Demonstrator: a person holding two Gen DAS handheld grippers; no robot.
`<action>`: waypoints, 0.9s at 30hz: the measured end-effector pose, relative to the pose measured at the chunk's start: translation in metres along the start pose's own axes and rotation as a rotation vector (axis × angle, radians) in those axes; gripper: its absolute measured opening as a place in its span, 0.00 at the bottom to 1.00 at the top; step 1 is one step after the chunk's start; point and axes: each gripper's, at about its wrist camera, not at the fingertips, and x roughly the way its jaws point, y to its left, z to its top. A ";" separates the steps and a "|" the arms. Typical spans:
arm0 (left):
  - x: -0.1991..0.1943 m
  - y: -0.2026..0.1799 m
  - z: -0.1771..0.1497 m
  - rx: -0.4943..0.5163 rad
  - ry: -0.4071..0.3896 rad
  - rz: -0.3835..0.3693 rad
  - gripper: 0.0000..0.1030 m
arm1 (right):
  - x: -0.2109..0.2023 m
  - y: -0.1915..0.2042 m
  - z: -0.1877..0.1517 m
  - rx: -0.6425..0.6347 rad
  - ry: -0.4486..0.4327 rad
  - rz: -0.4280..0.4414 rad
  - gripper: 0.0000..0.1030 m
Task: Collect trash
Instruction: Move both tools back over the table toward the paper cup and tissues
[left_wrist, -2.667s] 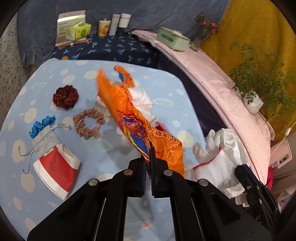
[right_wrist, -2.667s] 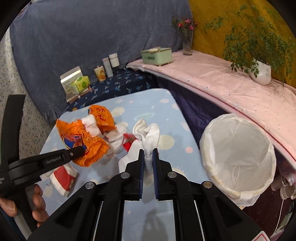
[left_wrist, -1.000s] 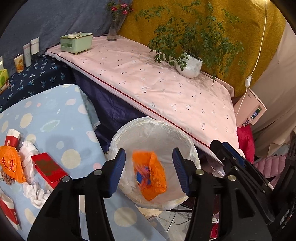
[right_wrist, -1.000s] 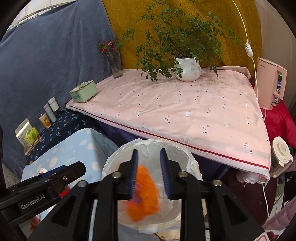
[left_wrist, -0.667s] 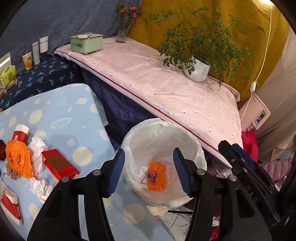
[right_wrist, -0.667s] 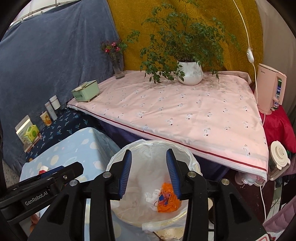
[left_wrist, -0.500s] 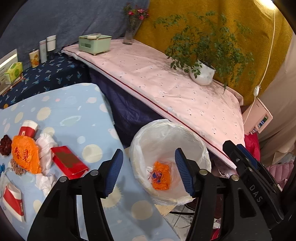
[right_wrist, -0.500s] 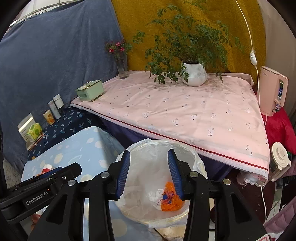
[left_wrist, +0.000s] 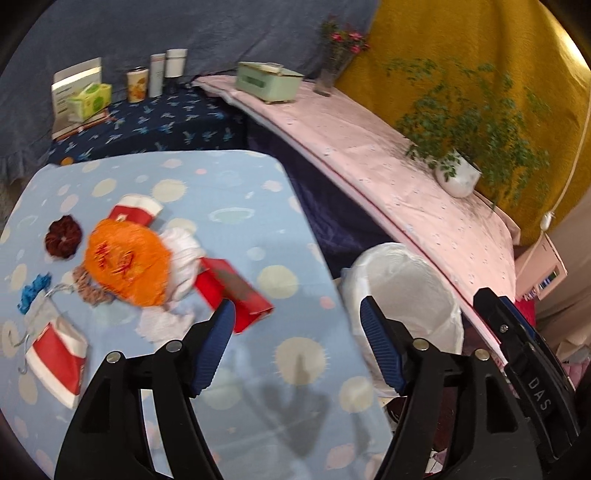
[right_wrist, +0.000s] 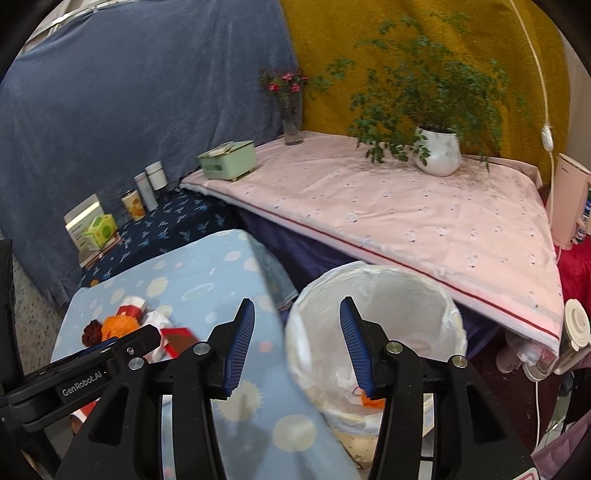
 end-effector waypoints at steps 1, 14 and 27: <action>-0.002 0.009 -0.002 -0.014 -0.002 0.014 0.65 | 0.001 0.006 -0.001 -0.009 0.005 0.007 0.46; -0.023 0.111 -0.025 -0.175 -0.016 0.160 0.77 | 0.022 0.079 -0.036 -0.116 0.101 0.108 0.46; -0.030 0.199 -0.070 -0.317 0.043 0.286 0.78 | 0.053 0.140 -0.078 -0.199 0.207 0.190 0.46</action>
